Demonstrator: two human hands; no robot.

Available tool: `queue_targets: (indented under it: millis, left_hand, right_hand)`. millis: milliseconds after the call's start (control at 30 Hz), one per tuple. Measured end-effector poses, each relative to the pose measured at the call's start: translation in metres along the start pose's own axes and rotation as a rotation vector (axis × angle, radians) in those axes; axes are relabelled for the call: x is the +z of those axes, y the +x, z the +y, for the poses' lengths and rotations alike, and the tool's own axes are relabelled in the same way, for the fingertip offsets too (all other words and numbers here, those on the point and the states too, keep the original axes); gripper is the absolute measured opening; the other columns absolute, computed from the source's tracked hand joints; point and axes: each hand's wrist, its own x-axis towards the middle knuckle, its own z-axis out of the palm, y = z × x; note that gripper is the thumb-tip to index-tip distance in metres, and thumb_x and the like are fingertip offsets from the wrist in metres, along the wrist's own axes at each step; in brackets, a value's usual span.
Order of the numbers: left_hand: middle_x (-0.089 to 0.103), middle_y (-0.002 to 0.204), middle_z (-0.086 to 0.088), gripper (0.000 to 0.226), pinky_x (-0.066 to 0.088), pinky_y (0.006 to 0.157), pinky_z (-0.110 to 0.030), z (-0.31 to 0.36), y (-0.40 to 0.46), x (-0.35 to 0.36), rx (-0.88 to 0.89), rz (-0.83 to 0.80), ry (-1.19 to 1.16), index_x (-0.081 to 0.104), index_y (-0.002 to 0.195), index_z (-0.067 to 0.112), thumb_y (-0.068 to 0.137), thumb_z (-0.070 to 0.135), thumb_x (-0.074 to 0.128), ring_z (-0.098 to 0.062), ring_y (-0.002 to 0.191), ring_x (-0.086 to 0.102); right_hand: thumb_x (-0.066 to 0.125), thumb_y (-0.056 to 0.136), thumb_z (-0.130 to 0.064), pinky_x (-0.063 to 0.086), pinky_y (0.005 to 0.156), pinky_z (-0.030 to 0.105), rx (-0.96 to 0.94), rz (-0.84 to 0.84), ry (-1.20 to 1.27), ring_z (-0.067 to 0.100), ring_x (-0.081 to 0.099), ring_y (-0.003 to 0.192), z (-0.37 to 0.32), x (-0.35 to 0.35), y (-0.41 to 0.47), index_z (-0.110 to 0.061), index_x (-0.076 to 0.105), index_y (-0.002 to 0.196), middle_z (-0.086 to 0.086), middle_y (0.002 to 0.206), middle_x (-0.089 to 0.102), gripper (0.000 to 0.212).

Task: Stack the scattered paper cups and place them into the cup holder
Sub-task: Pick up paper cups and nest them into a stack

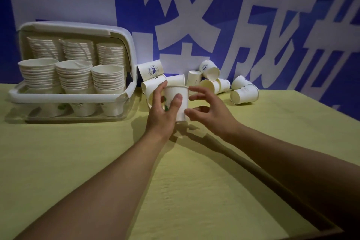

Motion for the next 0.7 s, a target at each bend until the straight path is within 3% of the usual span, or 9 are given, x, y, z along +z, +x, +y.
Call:
queue_targets:
  millis: [100,200,300,367,433,567,700]
  left_hand:
    - [0.054,0.130,-0.001,0.044,0.052,0.067,-0.030,-0.001,0.002,-0.001,0.004,0.053,0.001,0.039,0.138,0.046,0.097,0.045,0.057,-0.019,0.100,0.061]
    - [0.057,0.119,0.003,0.041,0.053,0.068,-0.032,-0.002,0.002,0.001,0.021,0.025,0.011,0.045,0.129,0.052,0.092,0.050,0.062,-0.021,0.096,0.064]
    - [0.058,0.115,0.007,0.045,0.058,0.075,-0.038,-0.002,0.001,0.001,0.026,-0.025,0.024,0.046,0.123,0.061,0.081,0.060,0.061,-0.019,0.097,0.065]
    - [0.057,0.112,0.011,0.041,0.057,0.076,-0.035,-0.003,0.002,0.001,0.040,-0.038,0.031,0.045,0.123,0.061,0.086,0.057,0.063,-0.016,0.097,0.064]
    - [0.057,0.109,0.013,0.040,0.055,0.076,-0.033,-0.005,0.003,0.002,0.058,-0.052,0.056,0.046,0.125,0.059,0.091,0.050,0.065,-0.014,0.098,0.063]
    - [0.060,0.115,0.008,0.052,0.057,0.085,-0.042,-0.009,0.004,0.003,0.072,-0.111,0.096,0.048,0.128,0.057,0.079,0.058,0.063,-0.016,0.101,0.063]
    - [0.061,0.112,0.009,0.053,0.058,0.086,-0.048,-0.011,0.006,0.003,0.083,-0.126,0.101,0.049,0.128,0.058,0.077,0.059,0.063,-0.017,0.101,0.064]
  right_hand:
    - [0.073,0.089,-0.024,0.061,0.078,0.034,-0.024,0.000,-0.062,0.017,0.069,0.091,0.005,-0.007,0.004,-0.029,0.060,0.125,-0.004,0.118,0.059,0.039]
    - [0.070,0.091,-0.021,0.056,0.081,0.030,-0.069,0.154,-0.367,0.008,0.064,0.088,0.021,-0.035,0.022,-0.027,0.065,0.115,-0.006,0.113,0.063,0.025]
    - [0.069,0.090,-0.017,0.048,0.095,0.033,-0.056,0.213,-0.831,0.015,0.058,0.107,0.039,-0.080,0.044,-0.027,0.065,0.119,-0.003,0.124,0.061,0.031]
    - [0.069,0.090,-0.021,0.041,0.105,0.040,0.004,0.098,-1.179,0.021,0.048,0.126,0.052,-0.108,0.056,-0.028,0.060,0.130,-0.002,0.137,0.056,0.041]
    - [0.072,0.089,-0.025,0.036,0.111,0.048,0.058,-0.003,-1.375,0.025,0.040,0.137,0.063,-0.128,0.064,-0.028,0.054,0.138,-0.001,0.145,0.051,0.052]
    - [0.076,0.086,-0.026,0.035,0.111,0.048,0.113,-0.057,-1.449,0.026,0.036,0.142,0.080,-0.151,0.071,-0.028,0.046,0.144,-0.001,0.150,0.048,0.066]
    - [0.075,0.086,-0.032,0.038,0.107,0.045,0.059,-0.053,-1.532,0.026,0.044,0.134,0.089,-0.159,0.074,-0.026,0.044,0.144,0.001,0.146,0.051,0.066]
